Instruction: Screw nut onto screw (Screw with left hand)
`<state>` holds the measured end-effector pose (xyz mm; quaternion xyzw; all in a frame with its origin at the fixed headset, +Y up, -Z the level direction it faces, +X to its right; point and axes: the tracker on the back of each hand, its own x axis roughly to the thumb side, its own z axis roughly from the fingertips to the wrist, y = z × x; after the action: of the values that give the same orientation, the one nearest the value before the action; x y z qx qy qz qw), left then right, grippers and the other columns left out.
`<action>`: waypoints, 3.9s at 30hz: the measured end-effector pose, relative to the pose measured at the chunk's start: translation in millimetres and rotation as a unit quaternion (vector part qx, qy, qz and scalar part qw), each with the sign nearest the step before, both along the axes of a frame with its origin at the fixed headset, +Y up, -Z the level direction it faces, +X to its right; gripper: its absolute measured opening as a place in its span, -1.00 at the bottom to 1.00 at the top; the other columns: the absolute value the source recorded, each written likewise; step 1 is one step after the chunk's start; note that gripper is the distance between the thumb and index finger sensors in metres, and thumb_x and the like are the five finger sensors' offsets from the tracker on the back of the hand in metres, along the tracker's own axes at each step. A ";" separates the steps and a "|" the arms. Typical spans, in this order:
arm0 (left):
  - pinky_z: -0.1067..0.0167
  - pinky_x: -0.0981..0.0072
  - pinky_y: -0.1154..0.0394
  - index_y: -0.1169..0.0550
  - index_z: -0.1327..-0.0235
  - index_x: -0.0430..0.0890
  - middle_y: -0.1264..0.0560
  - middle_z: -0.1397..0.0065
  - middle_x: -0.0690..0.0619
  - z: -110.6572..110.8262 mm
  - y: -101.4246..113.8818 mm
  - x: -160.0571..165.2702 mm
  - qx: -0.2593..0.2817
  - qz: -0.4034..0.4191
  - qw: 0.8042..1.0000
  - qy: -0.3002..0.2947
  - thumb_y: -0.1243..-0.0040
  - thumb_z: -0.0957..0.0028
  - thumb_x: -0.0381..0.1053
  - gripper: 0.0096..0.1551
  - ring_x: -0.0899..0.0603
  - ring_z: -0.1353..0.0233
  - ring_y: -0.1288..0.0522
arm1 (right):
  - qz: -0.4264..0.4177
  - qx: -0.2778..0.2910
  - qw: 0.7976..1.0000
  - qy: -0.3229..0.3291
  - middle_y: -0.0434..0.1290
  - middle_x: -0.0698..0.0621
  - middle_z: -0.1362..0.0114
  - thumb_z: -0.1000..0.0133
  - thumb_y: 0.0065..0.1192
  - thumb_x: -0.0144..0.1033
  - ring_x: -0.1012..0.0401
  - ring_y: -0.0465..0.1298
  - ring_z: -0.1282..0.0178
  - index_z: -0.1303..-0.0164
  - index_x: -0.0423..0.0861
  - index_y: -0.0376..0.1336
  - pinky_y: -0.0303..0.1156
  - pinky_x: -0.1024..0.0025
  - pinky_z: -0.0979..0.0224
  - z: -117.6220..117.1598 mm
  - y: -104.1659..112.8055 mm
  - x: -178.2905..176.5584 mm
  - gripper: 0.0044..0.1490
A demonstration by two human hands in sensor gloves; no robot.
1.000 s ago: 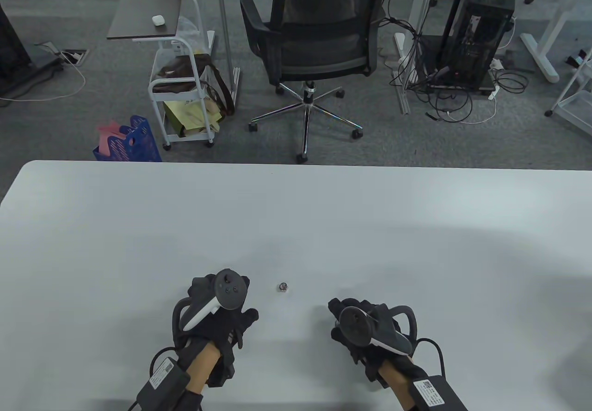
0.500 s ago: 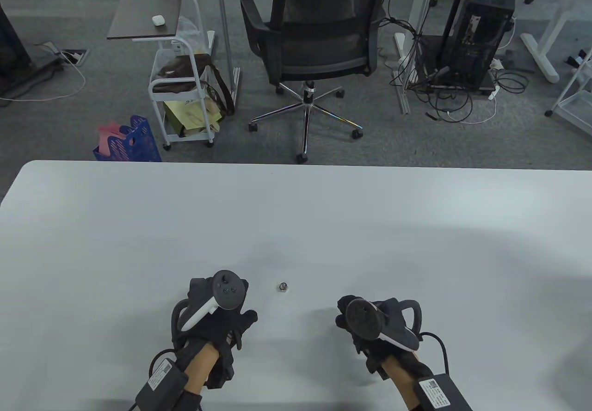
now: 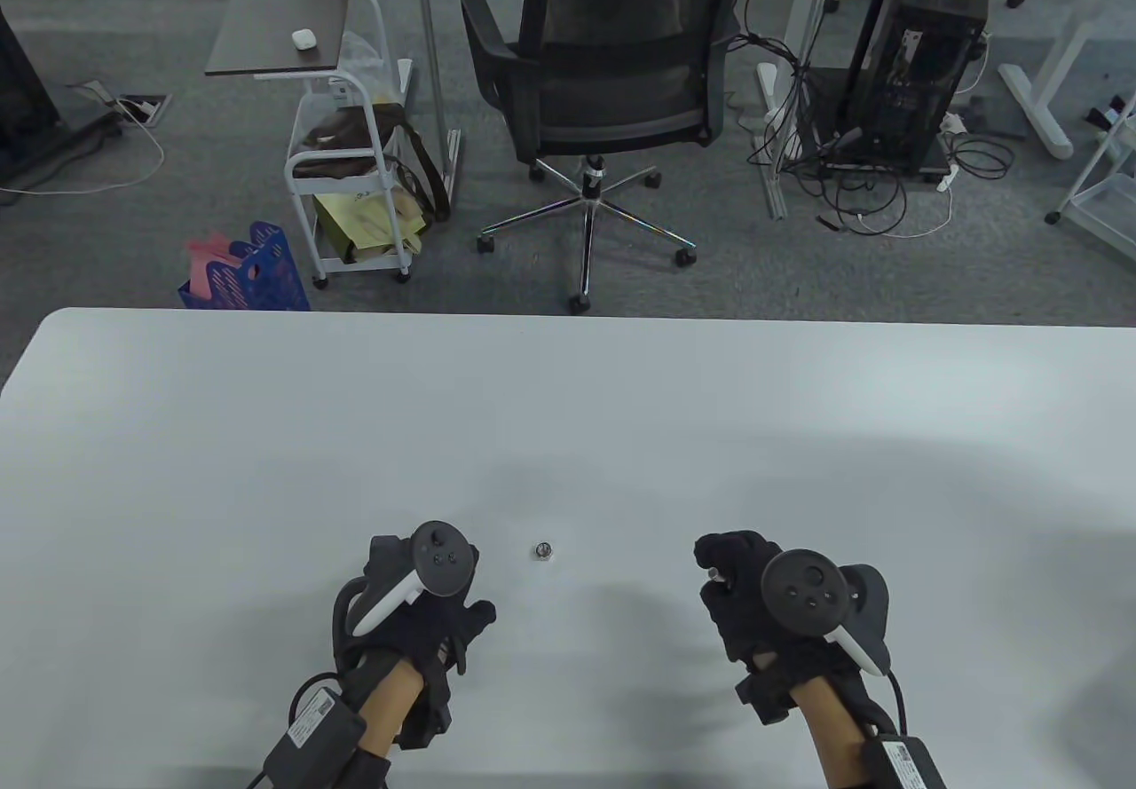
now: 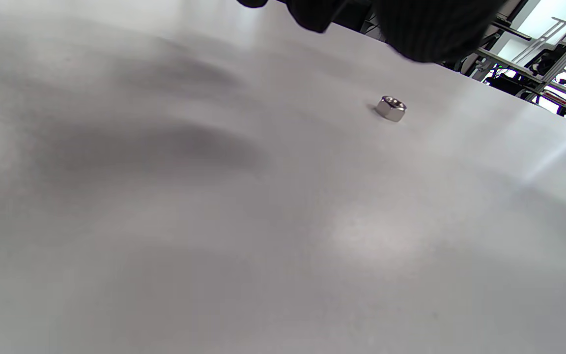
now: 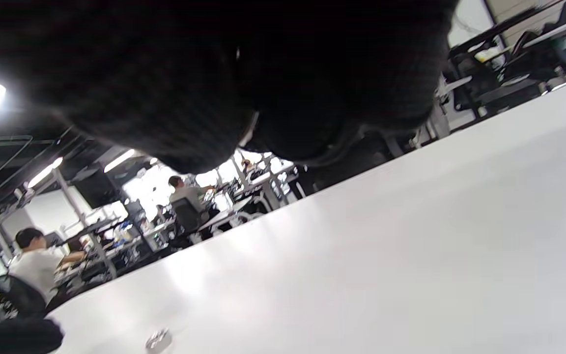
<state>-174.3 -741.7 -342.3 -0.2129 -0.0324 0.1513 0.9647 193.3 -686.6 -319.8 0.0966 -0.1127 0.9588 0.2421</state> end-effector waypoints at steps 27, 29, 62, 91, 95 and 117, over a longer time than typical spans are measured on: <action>-0.29 -0.38 -0.32 -0.30 -0.53 -0.01 -0.28 -0.64 -0.16 -49.9 7.7 78.1 0.065 -0.055 0.995 -0.050 -0.21 0.11 0.09 -0.16 -0.48 -0.48 -0.41 | -0.071 0.026 0.997 -0.034 0.60 -0.09 -0.18 0.22 0.63 -0.30 0.13 0.85 0.20 -0.06 -0.07 0.44 0.86 0.24 0.01 3.2 -0.7 0.7 -0.38; -0.22 -0.32 -0.39 -0.34 -0.50 0.02 -0.33 -0.61 -0.14 -56.5 2.5 91.3 0.067 -0.086 0.992 -0.060 -0.24 0.11 0.06 -0.19 -0.44 -0.42 -0.48 | -0.079 0.024 0.996 -0.031 0.60 -0.10 -0.19 0.22 0.64 -0.31 0.13 0.85 0.19 -0.04 -0.06 0.46 0.85 0.25 0.00 3.9 -1.4 0.3 -0.40; 0.19 -0.10 -0.60 -0.61 -0.07 -0.13 -0.67 -0.09 -0.21 -6.9 38.7 74.7 0.013 0.382 0.922 0.063 -0.38 0.20 0.00 -0.45 -0.27 0.16 -0.71 | -0.119 0.053 0.991 0.039 0.54 -0.12 -0.28 0.21 0.61 -0.35 0.16 0.81 0.04 -0.13 -0.05 0.47 0.80 0.28 -0.14 16.6 10.4 -15.5 -0.37; 0.19 -0.11 -0.63 -0.57 -0.13 -0.16 -0.66 -0.11 -0.20 15.0 26.2 89.1 -0.100 0.578 0.808 0.052 -0.30 0.15 -0.03 -0.45 -0.23 0.15 -0.73 | -0.067 0.196 0.972 0.108 0.67 0.01 -0.11 0.30 0.65 -0.29 0.22 0.89 0.21 0.10 0.02 0.56 0.87 0.33 0.01 50.8 31.0 -49.0 -0.49; 0.23 -0.10 -0.65 -0.60 -0.09 -0.16 -0.69 -0.06 -0.19 18.7 20.8 91.4 -0.141 0.618 0.769 0.083 -0.33 0.18 -0.02 -0.45 -0.22 0.20 -0.76 | -0.069 0.226 0.966 0.107 0.68 0.02 -0.10 0.31 0.66 -0.30 0.22 0.89 0.21 0.13 0.04 0.57 0.88 0.34 0.01 54.6 32.9 -48.0 -0.50; 0.04 -0.10 -0.51 -0.45 -0.27 -0.15 -0.45 -0.31 -0.28 18.5 34.4 97.5 -0.083 0.603 0.793 0.002 -0.23 0.07 -0.09 -0.41 -0.28 0.00 -0.60 | -0.144 0.159 0.971 0.105 0.68 -0.03 -0.08 0.29 0.65 -0.28 0.21 0.89 0.25 0.12 0.00 0.57 0.88 0.32 0.06 44.0 29.8 -37.9 -0.50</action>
<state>-76.7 -707.3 -323.8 -0.2291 -0.1399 0.7051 0.6563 155.4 -656.8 -275.8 0.2163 -0.2502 0.8684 0.3695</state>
